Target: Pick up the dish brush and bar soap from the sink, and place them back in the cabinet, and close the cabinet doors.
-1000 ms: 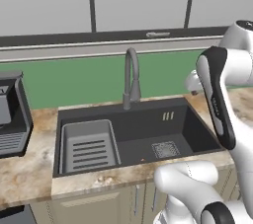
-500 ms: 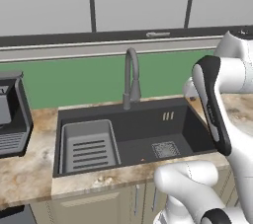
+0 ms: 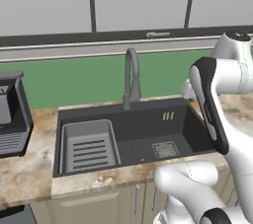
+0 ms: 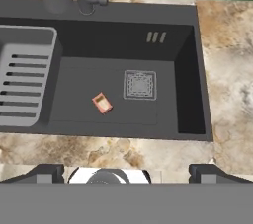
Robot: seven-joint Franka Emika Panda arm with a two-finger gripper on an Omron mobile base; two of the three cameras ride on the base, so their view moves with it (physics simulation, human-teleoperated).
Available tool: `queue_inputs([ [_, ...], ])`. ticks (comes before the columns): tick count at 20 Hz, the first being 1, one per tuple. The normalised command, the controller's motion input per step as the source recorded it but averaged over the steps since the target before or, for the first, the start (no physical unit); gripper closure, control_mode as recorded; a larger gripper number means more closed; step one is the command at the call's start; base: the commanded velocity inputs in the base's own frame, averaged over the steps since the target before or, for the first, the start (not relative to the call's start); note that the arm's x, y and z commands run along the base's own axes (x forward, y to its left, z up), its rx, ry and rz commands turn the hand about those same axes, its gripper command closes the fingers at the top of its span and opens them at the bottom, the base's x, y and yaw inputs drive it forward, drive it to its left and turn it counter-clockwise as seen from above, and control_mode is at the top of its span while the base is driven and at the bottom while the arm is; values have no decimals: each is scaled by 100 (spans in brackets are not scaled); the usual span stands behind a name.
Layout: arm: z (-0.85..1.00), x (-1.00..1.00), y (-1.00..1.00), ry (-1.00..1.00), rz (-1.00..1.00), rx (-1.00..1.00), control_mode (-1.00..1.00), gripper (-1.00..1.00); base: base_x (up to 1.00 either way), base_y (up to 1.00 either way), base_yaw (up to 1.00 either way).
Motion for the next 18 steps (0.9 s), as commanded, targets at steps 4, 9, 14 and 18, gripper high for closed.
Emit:
queue_inputs([
  [4,0,9,0,8,0,0,-100,-100,0,0,0],
  [9,0,15,0,10,0,0,-100,-100,0,0,0],
  [14,-5,10,0,10,0,0,-100,-100,0,0,0],
  [18,-18,8,0,8,0,0,-100,-100,0,0,0],
])
